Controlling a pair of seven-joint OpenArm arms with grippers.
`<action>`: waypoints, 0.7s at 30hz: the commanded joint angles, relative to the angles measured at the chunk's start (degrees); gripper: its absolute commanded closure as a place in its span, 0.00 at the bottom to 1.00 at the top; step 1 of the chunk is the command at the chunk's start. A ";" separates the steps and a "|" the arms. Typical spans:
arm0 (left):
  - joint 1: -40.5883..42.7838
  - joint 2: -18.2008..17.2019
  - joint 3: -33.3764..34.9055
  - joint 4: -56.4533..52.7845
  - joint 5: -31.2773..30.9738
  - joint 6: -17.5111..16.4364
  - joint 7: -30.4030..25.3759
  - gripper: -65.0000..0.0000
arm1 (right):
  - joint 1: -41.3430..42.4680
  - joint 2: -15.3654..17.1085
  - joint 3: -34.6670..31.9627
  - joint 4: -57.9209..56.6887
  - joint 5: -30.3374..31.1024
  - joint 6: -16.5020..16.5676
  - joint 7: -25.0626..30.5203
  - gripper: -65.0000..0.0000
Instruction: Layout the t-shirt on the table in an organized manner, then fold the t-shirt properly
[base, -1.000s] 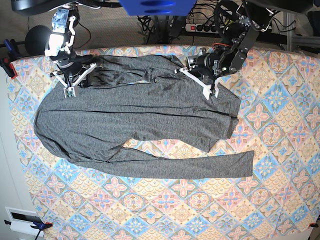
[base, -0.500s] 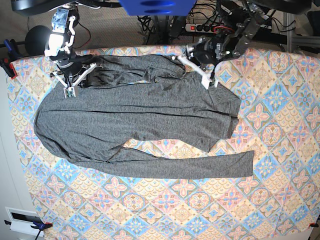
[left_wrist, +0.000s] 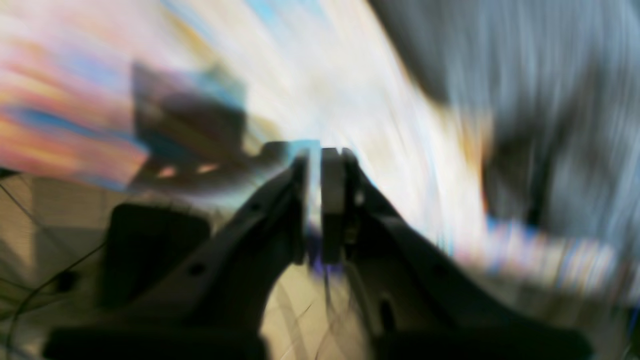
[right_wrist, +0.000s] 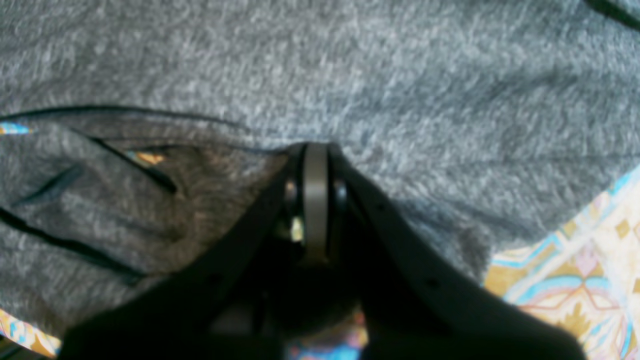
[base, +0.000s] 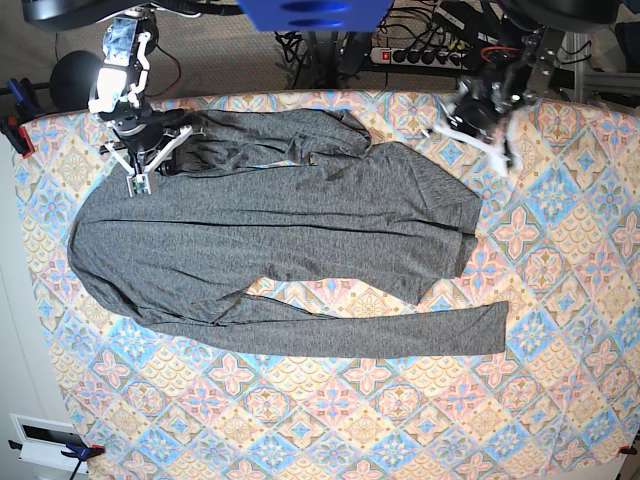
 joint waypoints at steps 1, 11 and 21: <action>-0.06 0.77 -2.72 0.92 -0.40 -0.14 0.00 0.86 | -0.39 -0.08 -0.11 -0.43 -0.88 0.41 -2.88 0.97; -5.16 2.09 -10.02 -2.33 -0.40 -0.14 -0.09 0.60 | 6.64 0.01 -0.29 0.09 -0.96 0.41 -2.88 0.72; -7.27 4.73 -10.90 -8.04 -0.49 -0.14 3.16 0.59 | 8.40 1.76 -0.47 0.09 -0.96 0.41 -2.96 0.67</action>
